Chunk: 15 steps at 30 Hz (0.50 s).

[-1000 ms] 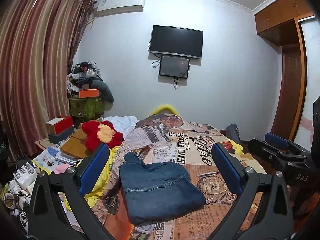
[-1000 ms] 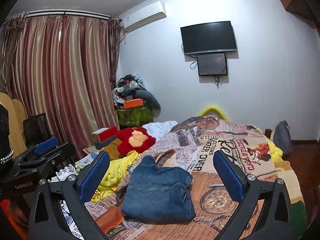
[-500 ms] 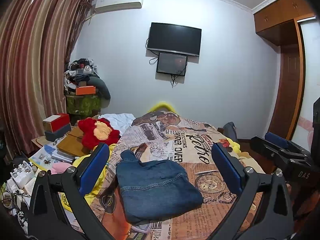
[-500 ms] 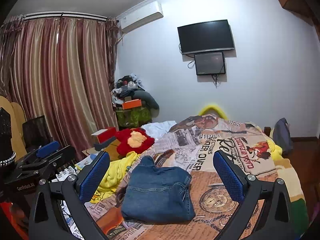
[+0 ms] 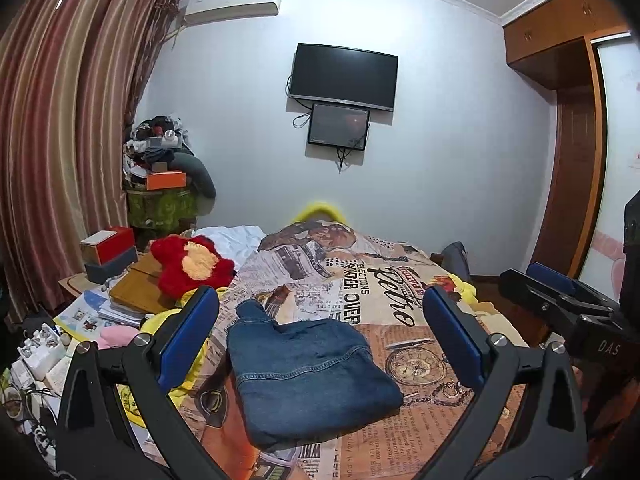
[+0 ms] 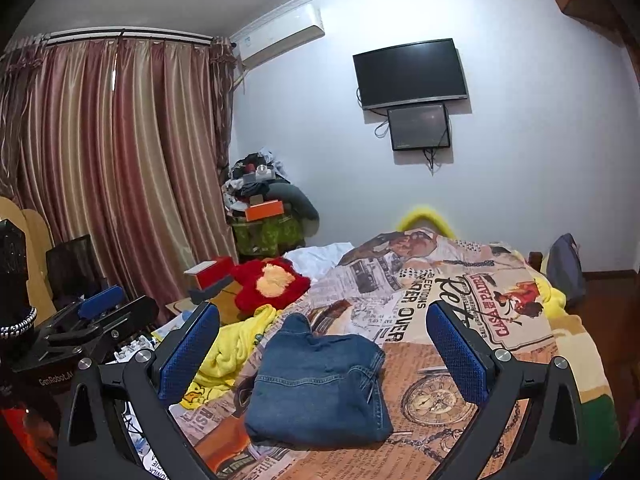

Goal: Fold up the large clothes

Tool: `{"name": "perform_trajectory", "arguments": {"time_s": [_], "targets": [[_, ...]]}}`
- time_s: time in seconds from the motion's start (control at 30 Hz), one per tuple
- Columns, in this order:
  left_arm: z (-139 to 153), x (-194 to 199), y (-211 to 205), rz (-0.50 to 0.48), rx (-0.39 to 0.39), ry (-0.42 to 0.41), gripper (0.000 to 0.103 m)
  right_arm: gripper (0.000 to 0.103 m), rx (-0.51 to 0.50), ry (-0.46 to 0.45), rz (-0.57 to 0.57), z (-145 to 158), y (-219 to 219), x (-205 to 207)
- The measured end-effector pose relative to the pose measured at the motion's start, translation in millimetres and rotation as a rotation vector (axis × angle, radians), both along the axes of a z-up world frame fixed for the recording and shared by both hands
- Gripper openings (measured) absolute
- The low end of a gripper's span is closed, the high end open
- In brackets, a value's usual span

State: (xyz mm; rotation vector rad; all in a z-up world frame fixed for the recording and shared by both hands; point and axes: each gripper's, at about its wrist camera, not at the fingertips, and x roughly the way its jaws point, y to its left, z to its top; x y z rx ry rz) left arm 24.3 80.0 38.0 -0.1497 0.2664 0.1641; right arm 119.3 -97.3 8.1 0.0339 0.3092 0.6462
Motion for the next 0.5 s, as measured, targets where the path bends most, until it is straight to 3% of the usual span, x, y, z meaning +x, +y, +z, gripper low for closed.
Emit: {"name": "perform_trajectory", "arguments": {"time_s": [0.5], "targets": [[0.4,-1.2,-0.6,-0.008,0.013,-0.014,0.103,0.103,-0.002,-0.004,-0.003,0.9,0.7,-1.9]]}}
